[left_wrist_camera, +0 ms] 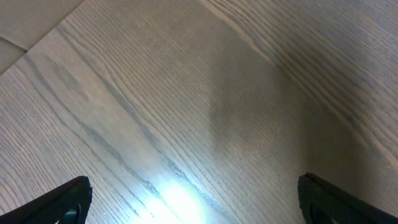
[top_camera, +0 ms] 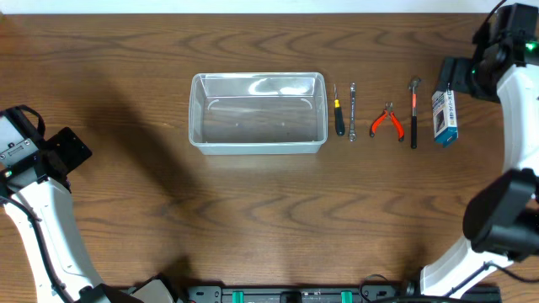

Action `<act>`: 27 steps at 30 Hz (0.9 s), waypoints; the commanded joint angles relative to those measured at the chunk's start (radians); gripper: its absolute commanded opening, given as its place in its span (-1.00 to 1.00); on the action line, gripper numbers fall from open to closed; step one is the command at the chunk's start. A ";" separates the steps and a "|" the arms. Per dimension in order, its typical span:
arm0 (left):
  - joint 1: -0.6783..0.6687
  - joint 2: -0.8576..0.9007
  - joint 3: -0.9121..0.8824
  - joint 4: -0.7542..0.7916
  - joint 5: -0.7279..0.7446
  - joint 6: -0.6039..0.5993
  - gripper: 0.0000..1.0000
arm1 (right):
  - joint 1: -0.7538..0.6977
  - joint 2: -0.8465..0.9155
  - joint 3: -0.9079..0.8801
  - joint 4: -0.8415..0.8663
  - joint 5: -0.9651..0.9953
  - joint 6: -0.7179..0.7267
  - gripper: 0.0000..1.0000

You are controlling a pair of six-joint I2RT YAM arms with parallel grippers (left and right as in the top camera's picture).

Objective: Pack container
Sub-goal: 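Release the container and grasp the white-blue boxed set with right gripper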

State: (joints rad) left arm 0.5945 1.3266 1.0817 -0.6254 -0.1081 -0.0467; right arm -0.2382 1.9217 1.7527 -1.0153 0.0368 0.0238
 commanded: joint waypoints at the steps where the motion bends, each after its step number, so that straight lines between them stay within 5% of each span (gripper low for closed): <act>1: 0.005 0.007 0.014 -0.003 0.002 0.016 0.96 | -0.003 0.082 0.000 0.014 -0.003 -0.040 0.91; 9: 0.005 0.007 0.014 -0.003 0.002 0.016 0.96 | -0.046 0.234 0.000 0.035 -0.014 -0.036 0.69; 18: 0.005 0.007 0.014 -0.003 0.002 0.016 0.96 | -0.049 0.291 -0.001 0.037 -0.071 -0.036 -0.22; 24: 0.005 0.007 0.014 -0.003 0.002 0.016 0.96 | -0.048 0.291 -0.001 0.034 -0.072 -0.020 -0.38; 27: 0.005 0.007 0.014 -0.003 0.002 0.016 0.96 | -0.048 0.291 -0.001 0.029 -0.072 -0.016 -0.61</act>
State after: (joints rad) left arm 0.5945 1.3266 1.0817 -0.6254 -0.1081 -0.0467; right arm -0.2871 2.2078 1.7512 -0.9821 -0.0269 -0.0063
